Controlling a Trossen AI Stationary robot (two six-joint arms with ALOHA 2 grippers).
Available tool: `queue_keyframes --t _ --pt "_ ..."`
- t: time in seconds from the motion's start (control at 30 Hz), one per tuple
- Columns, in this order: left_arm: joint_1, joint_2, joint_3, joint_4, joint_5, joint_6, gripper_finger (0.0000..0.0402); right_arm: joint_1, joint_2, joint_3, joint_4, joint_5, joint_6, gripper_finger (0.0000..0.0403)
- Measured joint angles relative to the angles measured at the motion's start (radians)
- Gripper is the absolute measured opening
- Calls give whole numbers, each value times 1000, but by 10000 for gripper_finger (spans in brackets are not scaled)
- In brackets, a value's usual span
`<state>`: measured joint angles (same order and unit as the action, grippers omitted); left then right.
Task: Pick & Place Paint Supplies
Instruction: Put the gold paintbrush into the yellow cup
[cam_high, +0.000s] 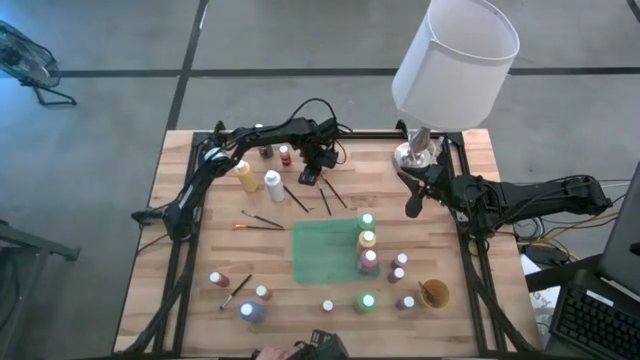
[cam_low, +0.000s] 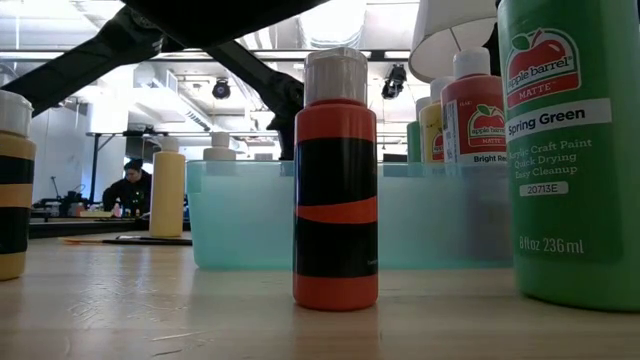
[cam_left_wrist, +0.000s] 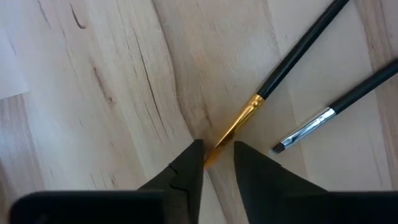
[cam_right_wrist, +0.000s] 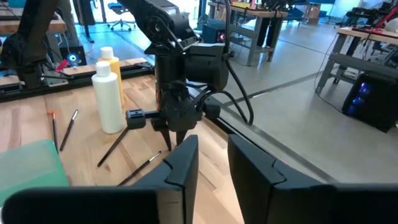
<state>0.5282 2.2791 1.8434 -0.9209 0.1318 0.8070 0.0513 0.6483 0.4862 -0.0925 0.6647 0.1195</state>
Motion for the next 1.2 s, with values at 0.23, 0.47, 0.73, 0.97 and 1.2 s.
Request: queue_keyframes --t 0.23,0.47,0.73,0.97,1.2 --pt "0 0 0 -3 -1 0 28 0 0 0 0 0 0 93" --pt "0 0 0 -4 -19 0 4 0 0 0 0 0 0 68" --pt "0 -19 13 -100 -71 -45 2 0 0 0 -2 0 -1 48" --pt "-13 -103 33 -135 -198 -50 1 1 1 0 -1 0 0 59" --pt "-40 -225 32 -135 -334 -46 1 1 1 0 -1 0 0 83"
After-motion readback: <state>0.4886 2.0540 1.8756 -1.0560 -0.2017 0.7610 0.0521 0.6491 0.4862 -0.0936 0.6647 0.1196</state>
